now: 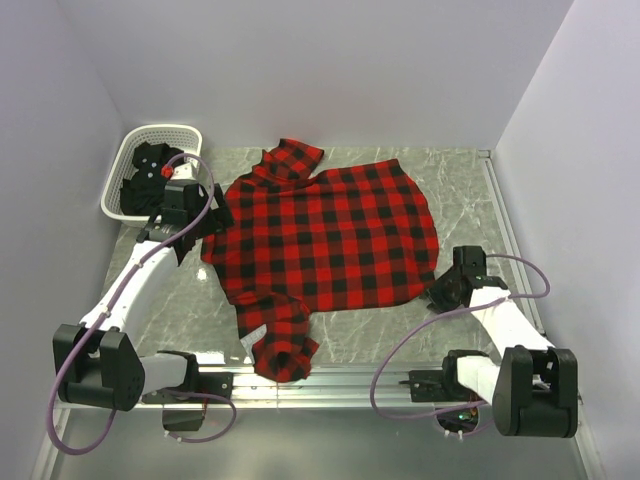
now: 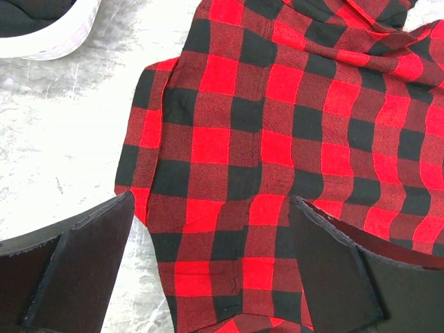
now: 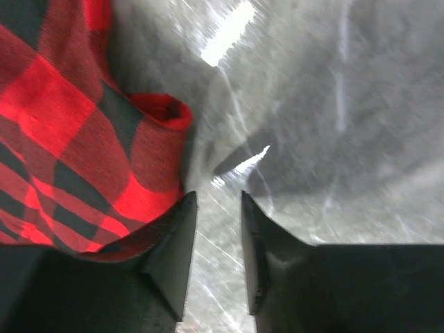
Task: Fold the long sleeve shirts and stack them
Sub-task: Flatten the shirt out
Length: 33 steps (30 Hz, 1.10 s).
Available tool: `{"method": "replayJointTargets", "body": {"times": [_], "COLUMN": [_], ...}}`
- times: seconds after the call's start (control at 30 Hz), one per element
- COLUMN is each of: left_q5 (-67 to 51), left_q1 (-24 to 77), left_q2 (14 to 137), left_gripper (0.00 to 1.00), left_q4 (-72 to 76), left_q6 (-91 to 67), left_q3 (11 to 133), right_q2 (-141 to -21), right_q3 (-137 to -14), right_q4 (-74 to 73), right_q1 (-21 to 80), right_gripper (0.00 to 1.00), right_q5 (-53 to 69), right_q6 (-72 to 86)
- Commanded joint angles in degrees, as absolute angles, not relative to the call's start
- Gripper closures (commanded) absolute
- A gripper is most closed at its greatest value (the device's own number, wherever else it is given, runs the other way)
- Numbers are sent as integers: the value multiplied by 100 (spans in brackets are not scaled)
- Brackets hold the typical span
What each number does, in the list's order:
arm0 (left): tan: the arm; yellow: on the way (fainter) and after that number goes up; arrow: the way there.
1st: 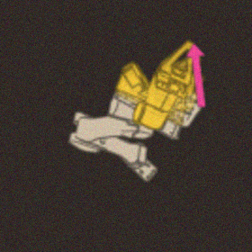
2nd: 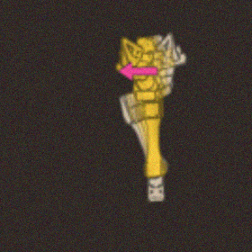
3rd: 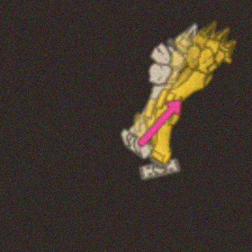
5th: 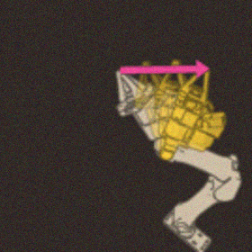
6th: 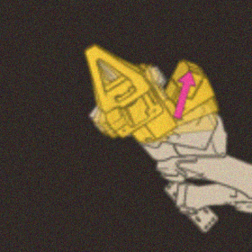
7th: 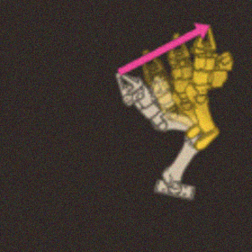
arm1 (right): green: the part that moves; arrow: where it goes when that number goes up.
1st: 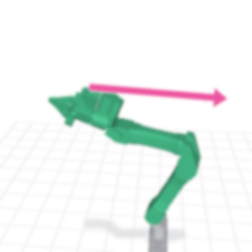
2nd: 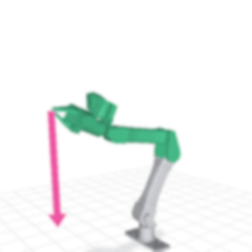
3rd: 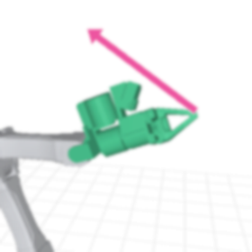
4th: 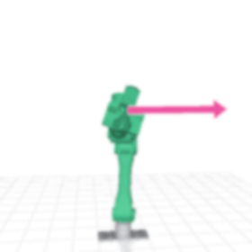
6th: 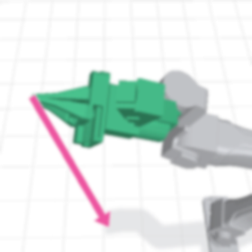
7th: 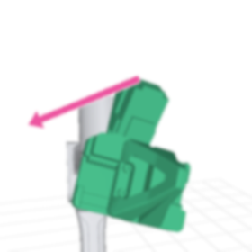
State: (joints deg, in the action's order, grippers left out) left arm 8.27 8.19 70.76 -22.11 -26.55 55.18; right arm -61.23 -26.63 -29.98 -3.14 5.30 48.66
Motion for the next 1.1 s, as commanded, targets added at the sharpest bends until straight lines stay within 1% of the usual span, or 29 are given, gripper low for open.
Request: {"method": "replayJointTargets", "body": {"times": [0.0,0.07,0.13,0.57,0.7,0.93,1.07], "left_q5": [782,782,774,765,747,765,730], "left_q1": [817,817,826,817,817,817,826], "left_q2": [7049,7049,7066,7093,7128,7128,7137], "left_gripper": [1,1,1,1,1,1,1], "left_q4": [-2092,-2101,-2109,-2092,-2101,-2101,-2101], "left_q6": [-2549,-2540,-2540,-2531,-2523,-2522,-2514], "left_q3": [5511,5511,5511,5511,5511,5528,5511], "right_q2": [-6152,-6170,-6222,-6864,-7092,-7655,-7909], "right_q3": [-2637,-2680,-2759,-2997,-3207,-3577,-3647], "right_q4": [-2312,-2224,-2188,-1934,-2030,-2478,-2672], "right_q1": [-308,-299,-299,-290,-246,202,492], "right_gripper": [55,49,47,46,44,45,48], "right_q5": [536,492,449,431,300,-148,-395], "right_q6": [5062,5019,4984,4755,4615,4403,4456]}}
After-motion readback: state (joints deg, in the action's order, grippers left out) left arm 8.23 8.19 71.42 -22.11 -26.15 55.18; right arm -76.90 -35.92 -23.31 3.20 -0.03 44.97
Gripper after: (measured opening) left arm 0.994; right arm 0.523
